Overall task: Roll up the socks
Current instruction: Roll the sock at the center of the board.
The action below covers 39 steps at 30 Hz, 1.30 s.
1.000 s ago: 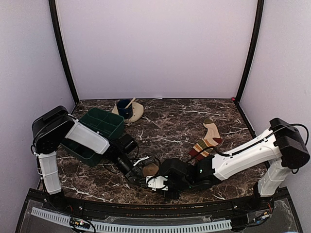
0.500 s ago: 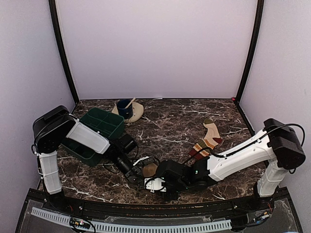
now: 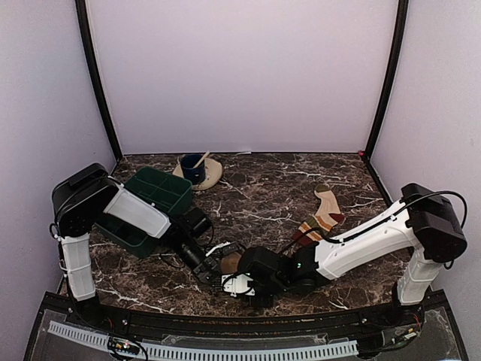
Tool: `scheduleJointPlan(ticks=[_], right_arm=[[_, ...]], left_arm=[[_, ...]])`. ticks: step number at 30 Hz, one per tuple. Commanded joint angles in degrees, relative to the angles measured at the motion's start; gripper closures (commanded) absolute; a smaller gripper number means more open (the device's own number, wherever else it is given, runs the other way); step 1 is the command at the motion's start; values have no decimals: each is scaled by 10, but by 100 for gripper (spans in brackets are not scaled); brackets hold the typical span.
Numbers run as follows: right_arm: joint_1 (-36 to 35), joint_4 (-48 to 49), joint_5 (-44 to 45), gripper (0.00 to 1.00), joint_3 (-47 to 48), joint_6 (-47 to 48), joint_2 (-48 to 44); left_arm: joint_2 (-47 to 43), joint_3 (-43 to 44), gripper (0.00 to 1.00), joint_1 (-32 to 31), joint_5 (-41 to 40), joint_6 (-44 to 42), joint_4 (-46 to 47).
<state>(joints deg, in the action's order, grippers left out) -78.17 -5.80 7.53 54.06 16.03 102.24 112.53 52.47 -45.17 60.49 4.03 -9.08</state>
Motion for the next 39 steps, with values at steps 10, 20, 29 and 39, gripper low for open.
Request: scheduleJointPlan(ticks=[10,20,29,39], right_arm=[[23,16,3,72,11,14,27],[44,-10,-20,95,26,12,50],[58,-67,-72,98,52,3,60],[67,-122,-113,98,80,-15,71]], left_arm=[[21,2,100,7,-42,-15,-32],[21,1,100,11,-47,-4,-32],[-14,-10,83,22,-128,38,-21],[-102,-37,69,42,-219,86,12]])
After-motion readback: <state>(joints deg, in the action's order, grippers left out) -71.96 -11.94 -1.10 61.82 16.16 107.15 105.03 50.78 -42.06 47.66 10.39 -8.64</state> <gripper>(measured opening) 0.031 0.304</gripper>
